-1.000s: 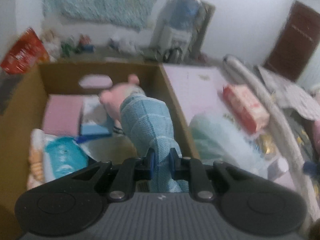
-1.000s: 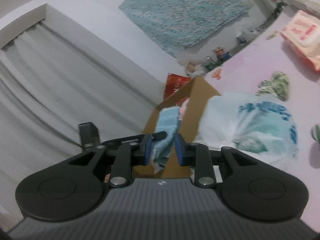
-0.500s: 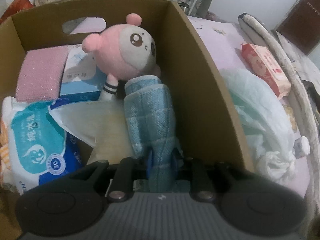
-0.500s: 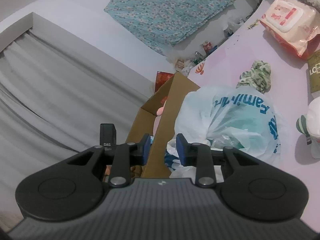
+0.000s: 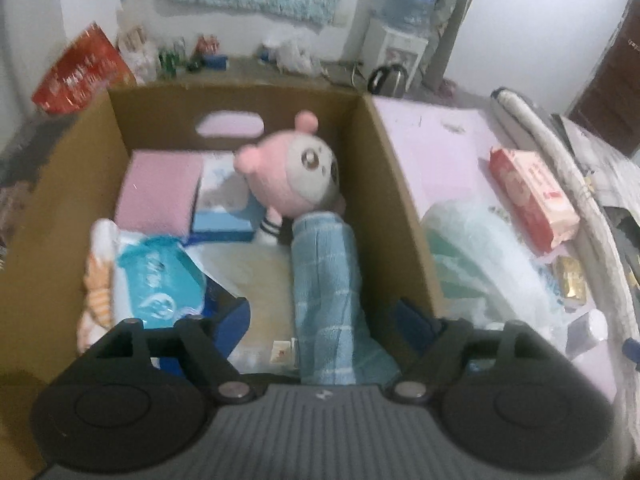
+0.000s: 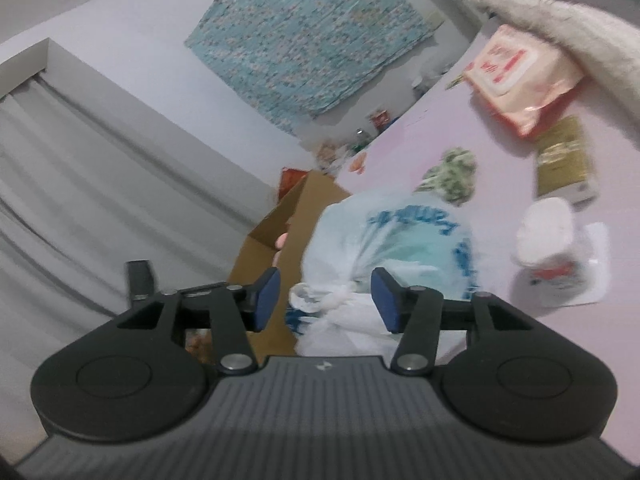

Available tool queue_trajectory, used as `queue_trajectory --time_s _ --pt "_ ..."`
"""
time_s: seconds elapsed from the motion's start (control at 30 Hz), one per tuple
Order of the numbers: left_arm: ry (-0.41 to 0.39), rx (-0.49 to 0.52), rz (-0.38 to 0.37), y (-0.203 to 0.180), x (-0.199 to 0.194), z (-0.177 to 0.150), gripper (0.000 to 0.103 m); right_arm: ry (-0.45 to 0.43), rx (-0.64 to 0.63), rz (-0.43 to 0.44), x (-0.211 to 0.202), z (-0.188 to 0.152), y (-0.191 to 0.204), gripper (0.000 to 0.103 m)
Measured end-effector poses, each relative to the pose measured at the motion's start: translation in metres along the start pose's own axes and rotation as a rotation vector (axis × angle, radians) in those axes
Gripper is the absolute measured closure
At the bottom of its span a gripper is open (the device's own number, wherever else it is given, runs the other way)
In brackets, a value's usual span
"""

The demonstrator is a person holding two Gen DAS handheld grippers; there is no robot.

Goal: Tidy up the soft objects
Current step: 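Open the left gripper and move it back over the bed, then grasp the white yogurt cup with the right gripper and lift it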

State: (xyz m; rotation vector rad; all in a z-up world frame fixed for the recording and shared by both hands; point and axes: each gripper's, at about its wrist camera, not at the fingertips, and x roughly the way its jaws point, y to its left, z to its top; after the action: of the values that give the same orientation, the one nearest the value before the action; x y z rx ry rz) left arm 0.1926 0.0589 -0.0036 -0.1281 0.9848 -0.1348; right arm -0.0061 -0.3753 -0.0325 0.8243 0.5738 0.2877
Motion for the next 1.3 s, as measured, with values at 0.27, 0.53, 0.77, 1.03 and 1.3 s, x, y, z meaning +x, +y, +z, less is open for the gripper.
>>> queue_trajectory --time_s 0.27,0.53,0.77,1.03,1.3 --pt "-0.159 0.05 0.049 -0.029 -0.061 0.013 0.012 -0.095 -0.034 -0.123 -0.043 0.005 -0.02 0.047" --pt "-0.216 0.219 0.008 -0.106 -0.088 0.016 0.007 -0.128 -0.079 -0.298 -0.048 0.015 -0.041 0.037" --pt "-0.149 0.483 -0.137 -0.215 -0.068 -0.021 0.007 -0.192 -0.058 -0.314 -0.055 0.009 -0.059 0.037" --pt "0.018 0.517 -0.266 -0.31 0.001 -0.05 0.008 -0.236 -0.069 -0.328 -0.082 -0.015 -0.072 0.043" --pt "0.111 0.485 -0.136 -0.349 0.083 -0.054 0.029 -0.192 -0.019 -0.283 -0.092 -0.036 -0.087 0.043"
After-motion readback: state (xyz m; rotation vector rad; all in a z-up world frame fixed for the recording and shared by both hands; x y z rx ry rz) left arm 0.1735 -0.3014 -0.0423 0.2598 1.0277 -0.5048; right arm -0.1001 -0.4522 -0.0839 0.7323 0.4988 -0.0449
